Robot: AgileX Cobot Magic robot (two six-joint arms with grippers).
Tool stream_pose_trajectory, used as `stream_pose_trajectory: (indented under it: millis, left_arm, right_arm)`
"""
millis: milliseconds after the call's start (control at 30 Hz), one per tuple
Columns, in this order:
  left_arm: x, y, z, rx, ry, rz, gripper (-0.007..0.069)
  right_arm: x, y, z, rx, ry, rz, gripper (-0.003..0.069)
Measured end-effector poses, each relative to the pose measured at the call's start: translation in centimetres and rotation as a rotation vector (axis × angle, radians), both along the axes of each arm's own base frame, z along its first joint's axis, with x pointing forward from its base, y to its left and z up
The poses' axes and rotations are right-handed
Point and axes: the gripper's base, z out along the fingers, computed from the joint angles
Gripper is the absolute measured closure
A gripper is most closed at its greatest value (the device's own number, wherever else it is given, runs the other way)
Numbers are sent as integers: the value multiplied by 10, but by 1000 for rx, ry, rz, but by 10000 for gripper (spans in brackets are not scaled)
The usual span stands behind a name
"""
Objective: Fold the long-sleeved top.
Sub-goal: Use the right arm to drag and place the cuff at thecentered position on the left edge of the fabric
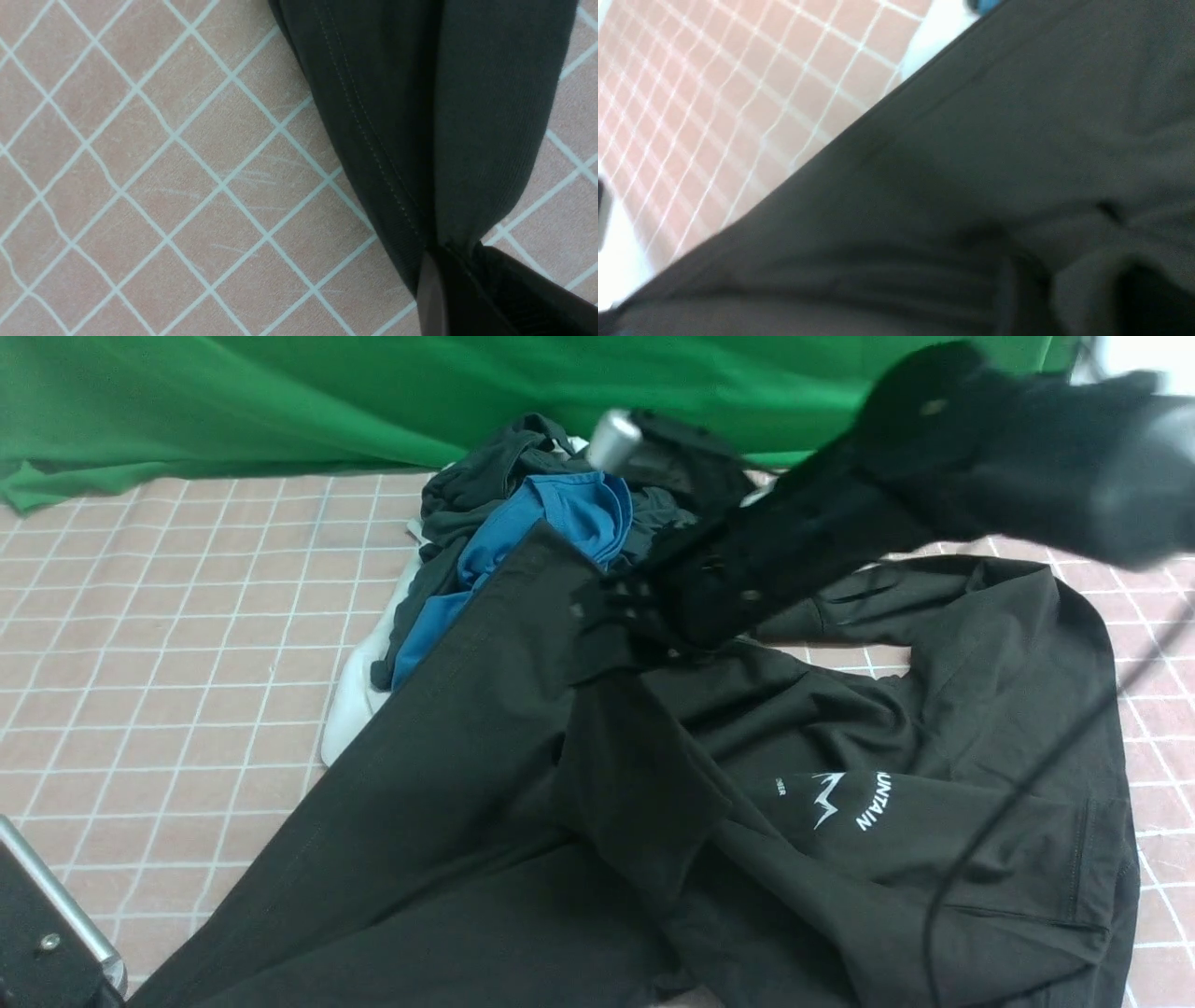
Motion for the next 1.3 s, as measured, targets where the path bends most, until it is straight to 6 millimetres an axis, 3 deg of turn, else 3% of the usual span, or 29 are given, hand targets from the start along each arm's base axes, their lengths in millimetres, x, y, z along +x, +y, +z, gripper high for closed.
stream_pose_trajectory:
  millis: [67, 100, 133, 233, 367, 433, 500, 567, 667, 700, 800, 1000, 1133, 1300]
  left_arm:
    - [0, 0, 0, -5, 1, 0, 592]
    - [0, 0, 0, -5, 1, 0, 592]
    - [0, -1, 0, -7, 1, 0, 592]
    - [0, -1, 0, -9, 1, 1, 592]
    - [0, -1, 0, -10, 0, 1, 592]
    - [0, -1, 0, -13, 0, 1, 592]
    - [0, -2, 0, -19, -3, 1, 592]
    - [0, -2, 0, -19, -4, 1, 592]
    - [0, -2, 0, -19, -6, 1, 592]
    - [0, -2, 0, -19, -6, 1, 592]
    - [0, -2, 0, -19, -6, 1, 592]
    - [0, -2, 0, -25, -5, 1, 592]
    - [0, -3, 0, -33, -4, 1, 592]
    - [0, -3, 0, -36, -3, 1, 592]
  right_arm:
    - [12, 3, -3, -13, -51, -23, 174]
    - [14, 3, -3, -16, -64, -30, 161]
    - [23, 1, 1, -19, -120, -59, 78]
    - [31, -5, 14, -15, -165, -75, 48]
    - [22, -31, 43, -58, -129, -5, 179]
    - [12, -36, 47, -107, -98, 45, 238]
    - [-13, -39, 48, -193, -23, 143, 335]
    - [-41, -32, 37, -273, 36, 233, 408]
    - [-66, -21, 18, -362, 47, 308, 480]
    - [-80, -16, 1, -422, 57, 345, 524]
    - [-96, -7, -28, -506, 9, 387, 600]
    - [-77, 5, -60, -495, -152, 285, 633]
    - [-52, 10, -80, -451, -288, 191, 632]
    - [-30, 17, -74, -357, -524, 89, 622]
